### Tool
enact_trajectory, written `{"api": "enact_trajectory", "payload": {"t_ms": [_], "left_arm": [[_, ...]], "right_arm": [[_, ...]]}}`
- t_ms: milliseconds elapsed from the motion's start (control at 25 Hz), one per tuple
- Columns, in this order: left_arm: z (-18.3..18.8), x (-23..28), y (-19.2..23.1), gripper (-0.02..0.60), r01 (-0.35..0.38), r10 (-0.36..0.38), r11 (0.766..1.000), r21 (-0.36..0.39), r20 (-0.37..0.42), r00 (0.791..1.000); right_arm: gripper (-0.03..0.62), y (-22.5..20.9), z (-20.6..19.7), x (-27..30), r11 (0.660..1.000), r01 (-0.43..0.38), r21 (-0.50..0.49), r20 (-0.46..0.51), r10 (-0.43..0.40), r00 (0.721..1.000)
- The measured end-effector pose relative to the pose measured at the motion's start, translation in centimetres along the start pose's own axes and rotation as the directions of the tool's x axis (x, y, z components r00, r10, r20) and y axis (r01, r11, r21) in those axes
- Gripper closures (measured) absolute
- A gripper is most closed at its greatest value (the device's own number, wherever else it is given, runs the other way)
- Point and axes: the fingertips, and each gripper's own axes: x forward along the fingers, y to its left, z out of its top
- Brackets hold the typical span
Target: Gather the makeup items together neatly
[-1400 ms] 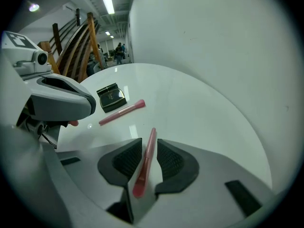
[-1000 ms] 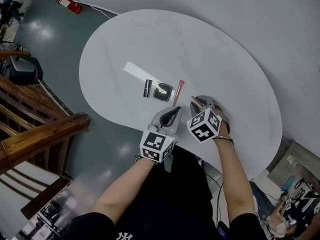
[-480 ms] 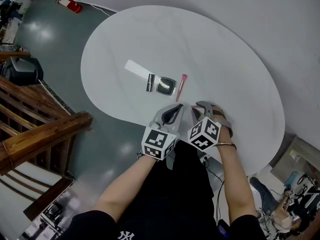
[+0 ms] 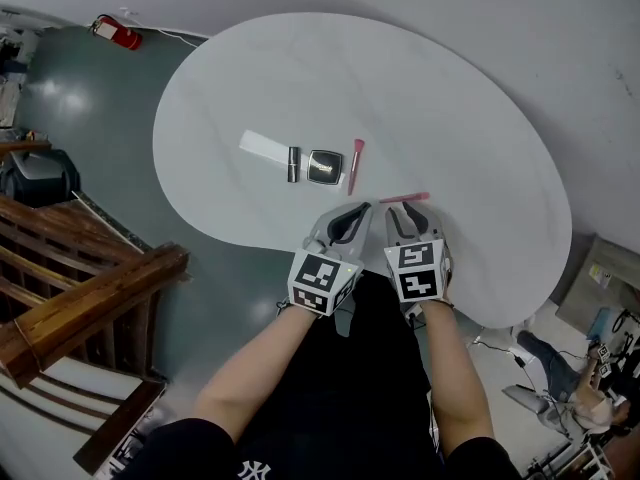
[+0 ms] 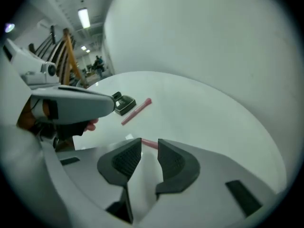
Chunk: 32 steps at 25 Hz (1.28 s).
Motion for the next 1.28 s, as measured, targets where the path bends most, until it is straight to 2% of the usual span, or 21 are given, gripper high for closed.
{"api": "enact_trajectory", "payload": {"t_ms": [80,160,240,360,480,680,840,1040,1080,1160,1280], "left_arm": [[-0.1,0.1,-0.2,0.574,0.03,-0.03,0.999,0.017,-0.012,0.999],[-0.1,0.3,-0.3,0.574,0.06,-0.059,0.998,0.034,-0.022,0.998],[-0.2,0.2,-0.4,0.574,0.083,-0.082,0.995,0.049,-0.032,0.996],[-0.3,0.0,-0.5,0.574,0.118,-0.115,0.991,0.07,-0.052,0.992],[-0.3,-0.2,-0.2,0.574,0.148,-0.143,0.985,0.088,-0.065,0.988],[-0.1,-0.5,0.6,0.574,0.186,-0.178,0.977,0.106,-0.078,0.981],[0.2,-0.7,1.4,0.574,0.201,-0.193,0.973,0.112,-0.078,0.978],[0.6,-1.0,1.8,0.574,0.216,-0.209,0.97,0.109,-0.071,0.975],[0.7,-1.1,1.9,0.574,0.218,-0.212,0.97,0.109,-0.07,0.975],[0.7,-1.1,1.9,0.574,0.224,-0.217,0.969,0.108,-0.068,0.974],[0.5,-1.3,2.2,0.574,0.229,-0.222,0.968,0.105,-0.072,0.972]], "right_arm": [[0.479,-0.4,-0.1,0.0,0.992,0.039,0.12,0.025,-0.043,0.999],[0.48,-0.9,-0.1,0.3,0.967,0.061,0.249,0.04,-0.073,0.997],[0.48,-1.2,-0.6,0.6,0.913,0.061,0.403,0.045,-0.086,0.995],[0.465,-1.2,-1.7,1.0,0.808,0.06,0.586,0.039,-0.102,0.994],[0.428,-1.1,-2.0,1.6,0.725,0.071,0.685,0.035,-0.13,0.991],[0.418,-1.7,-2.1,2.2,0.624,0.125,0.771,0.003,-0.201,0.98],[0.425,-1.6,-2.0,2.3,0.615,0.189,0.765,-0.047,-0.24,0.97],[0.435,-1.6,-1.8,2.3,0.634,0.274,0.723,-0.127,-0.268,0.955],[0.455,-1.5,-1.7,2.3,0.639,0.28,0.716,-0.134,-0.268,0.954],[0.536,-1.5,-1.7,2.2,0.654,0.293,0.697,-0.145,-0.272,0.951],[0.552,-1.2,-1.8,2.3,0.676,0.29,0.677,-0.138,-0.271,0.953]]}}
